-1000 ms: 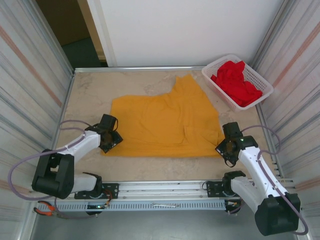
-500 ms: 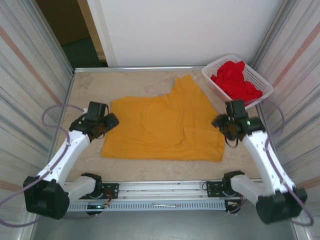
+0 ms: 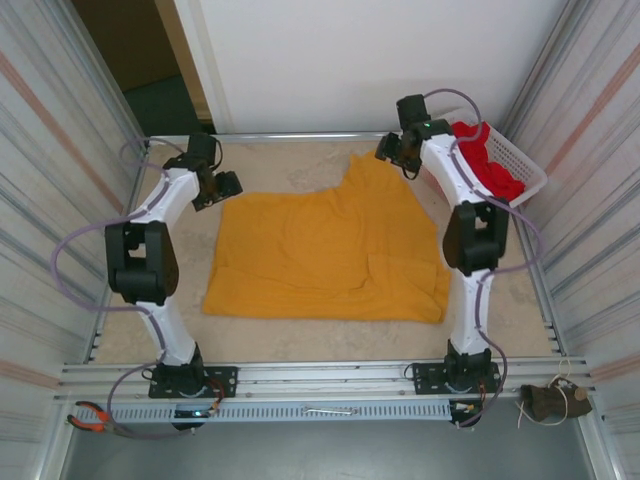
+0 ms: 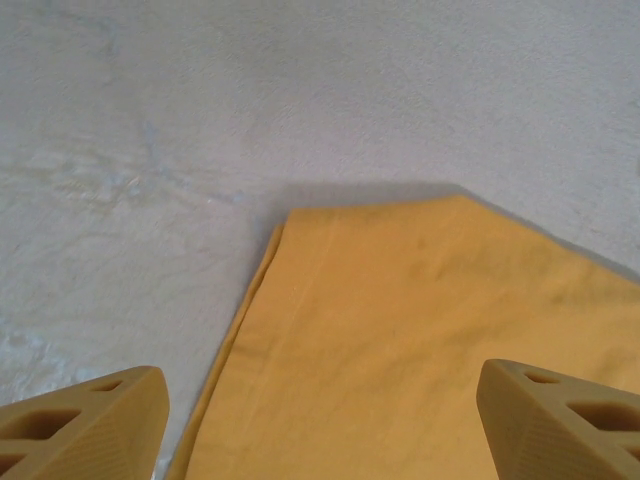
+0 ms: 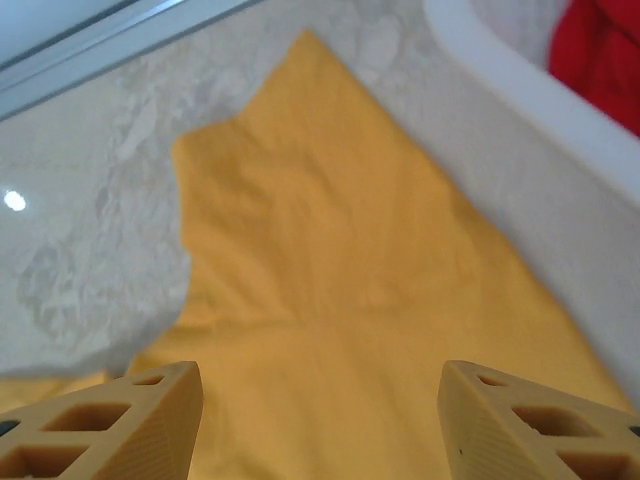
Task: Fold the inside-out t-shirt
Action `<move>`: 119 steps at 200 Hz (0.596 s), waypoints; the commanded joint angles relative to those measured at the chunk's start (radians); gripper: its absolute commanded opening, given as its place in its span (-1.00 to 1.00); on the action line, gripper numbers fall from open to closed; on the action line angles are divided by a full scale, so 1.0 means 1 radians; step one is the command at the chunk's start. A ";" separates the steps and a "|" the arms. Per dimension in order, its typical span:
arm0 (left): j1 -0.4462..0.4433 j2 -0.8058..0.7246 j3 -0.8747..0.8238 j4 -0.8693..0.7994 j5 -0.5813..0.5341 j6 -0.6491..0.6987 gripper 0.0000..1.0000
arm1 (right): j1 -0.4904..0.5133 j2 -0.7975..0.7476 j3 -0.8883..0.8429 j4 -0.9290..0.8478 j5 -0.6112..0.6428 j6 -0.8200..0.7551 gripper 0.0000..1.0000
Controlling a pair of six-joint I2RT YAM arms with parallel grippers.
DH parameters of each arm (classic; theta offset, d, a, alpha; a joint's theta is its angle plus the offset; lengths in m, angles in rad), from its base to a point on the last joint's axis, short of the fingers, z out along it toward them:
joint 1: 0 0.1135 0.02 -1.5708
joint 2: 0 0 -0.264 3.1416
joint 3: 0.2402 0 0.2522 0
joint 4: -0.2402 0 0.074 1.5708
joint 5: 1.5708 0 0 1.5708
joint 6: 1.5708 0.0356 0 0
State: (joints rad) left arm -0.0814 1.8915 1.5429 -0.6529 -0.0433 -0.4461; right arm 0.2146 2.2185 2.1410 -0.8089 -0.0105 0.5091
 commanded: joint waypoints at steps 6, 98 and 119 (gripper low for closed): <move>0.012 0.040 0.093 -0.068 0.026 0.055 0.62 | 0.001 0.200 0.265 -0.072 0.000 -0.145 0.24; 0.046 0.100 0.117 -0.058 0.092 0.044 0.62 | -0.009 0.506 0.493 0.083 0.024 -0.190 0.42; 0.046 0.097 0.115 -0.052 0.101 0.038 0.62 | -0.008 0.559 0.545 0.080 0.019 -0.196 0.46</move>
State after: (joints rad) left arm -0.0383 1.9846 1.6344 -0.6849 0.0284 -0.4114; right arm 0.2089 2.7235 2.6129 -0.7593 0.0021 0.3450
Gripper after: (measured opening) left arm 0.809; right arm 0.720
